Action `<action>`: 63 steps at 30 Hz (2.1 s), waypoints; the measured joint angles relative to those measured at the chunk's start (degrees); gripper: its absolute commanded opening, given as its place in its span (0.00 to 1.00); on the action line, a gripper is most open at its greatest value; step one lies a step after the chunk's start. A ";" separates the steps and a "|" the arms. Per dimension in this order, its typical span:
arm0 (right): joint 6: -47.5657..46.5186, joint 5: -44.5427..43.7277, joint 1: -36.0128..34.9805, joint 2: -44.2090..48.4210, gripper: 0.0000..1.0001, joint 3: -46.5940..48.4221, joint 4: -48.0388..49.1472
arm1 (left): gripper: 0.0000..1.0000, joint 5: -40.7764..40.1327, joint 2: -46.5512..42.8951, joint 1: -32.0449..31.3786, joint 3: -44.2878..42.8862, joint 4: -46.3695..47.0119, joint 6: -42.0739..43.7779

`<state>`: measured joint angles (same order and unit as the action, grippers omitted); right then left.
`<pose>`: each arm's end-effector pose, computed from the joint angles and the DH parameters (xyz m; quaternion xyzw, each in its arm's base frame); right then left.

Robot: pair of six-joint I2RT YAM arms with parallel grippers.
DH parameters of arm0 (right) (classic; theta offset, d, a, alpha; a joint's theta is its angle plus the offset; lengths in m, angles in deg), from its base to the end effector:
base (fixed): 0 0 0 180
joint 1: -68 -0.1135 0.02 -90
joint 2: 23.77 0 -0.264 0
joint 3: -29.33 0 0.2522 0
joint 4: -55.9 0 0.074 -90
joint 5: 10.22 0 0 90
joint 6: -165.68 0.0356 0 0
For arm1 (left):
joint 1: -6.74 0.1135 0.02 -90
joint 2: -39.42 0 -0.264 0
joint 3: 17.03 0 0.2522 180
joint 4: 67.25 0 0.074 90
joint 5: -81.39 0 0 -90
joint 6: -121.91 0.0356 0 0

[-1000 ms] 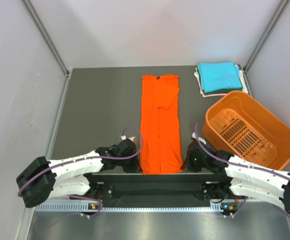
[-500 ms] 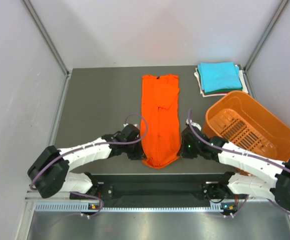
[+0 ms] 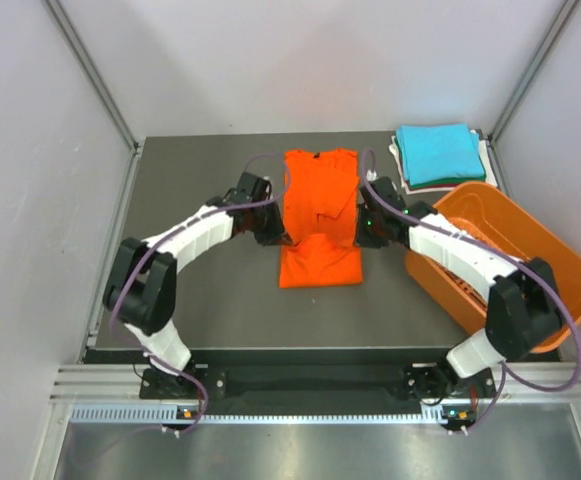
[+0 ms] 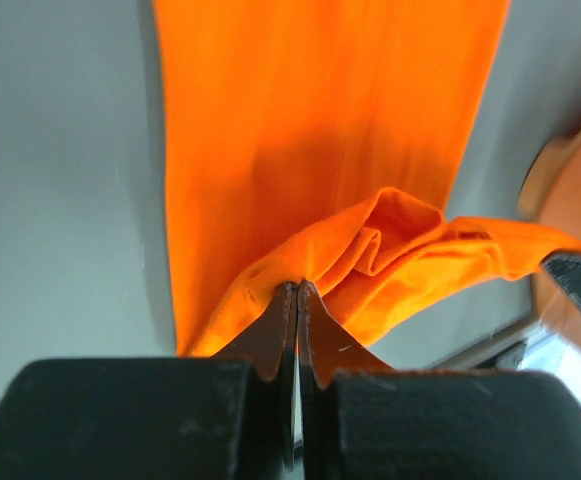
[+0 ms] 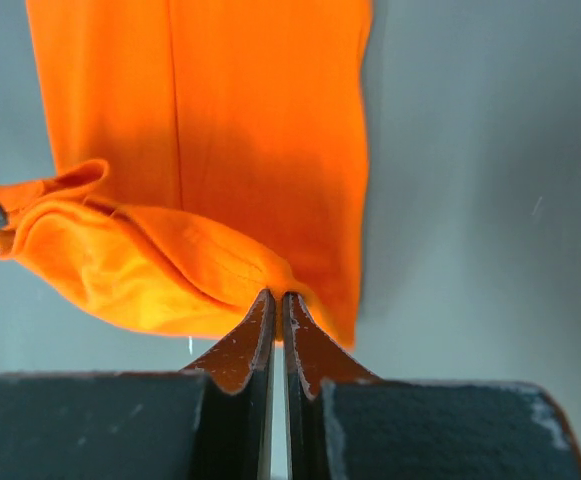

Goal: Fold and stack the t-shirts
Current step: Fold the tshirt

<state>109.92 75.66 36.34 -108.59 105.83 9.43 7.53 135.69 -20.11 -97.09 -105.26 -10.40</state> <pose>0.2642 0.1599 0.2505 0.0323 0.9521 0.1356 0.2723 0.3116 -0.1688 0.2177 -0.0840 0.9395 -0.2826 0.1746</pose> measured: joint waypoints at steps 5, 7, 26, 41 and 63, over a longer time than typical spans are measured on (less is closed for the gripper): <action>-4.00 0.83 4.70 -9.75 0.00 9.22 0.02 | 0.00 -0.31 10.12 2.80 -13.25 -2.25 3.28; -5.25 1.33 6.19 -13.68 0.00 12.96 -0.17 | 0.00 -0.02 13.62 4.00 -16.79 -2.86 4.02; -9.64 5.07 10.80 -31.32 0.00 30.36 -2.99 | 0.00 5.31 29.53 9.94 -33.29 -5.84 4.98; -9.68 5.29 11.96 -35.39 0.00 35.76 -4.28 | 0.00 5.22 34.16 10.56 -39.76 -7.48 5.03; -11.34 3.58 12.92 -38.82 0.24 40.63 -4.26 | 0.34 -0.48 33.83 11.74 -41.09 -7.76 9.16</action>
<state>98.57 79.25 49.25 -147.41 146.47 5.16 7.05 169.52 -8.37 -138.18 -113.02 -1.24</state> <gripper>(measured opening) 0.302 0.343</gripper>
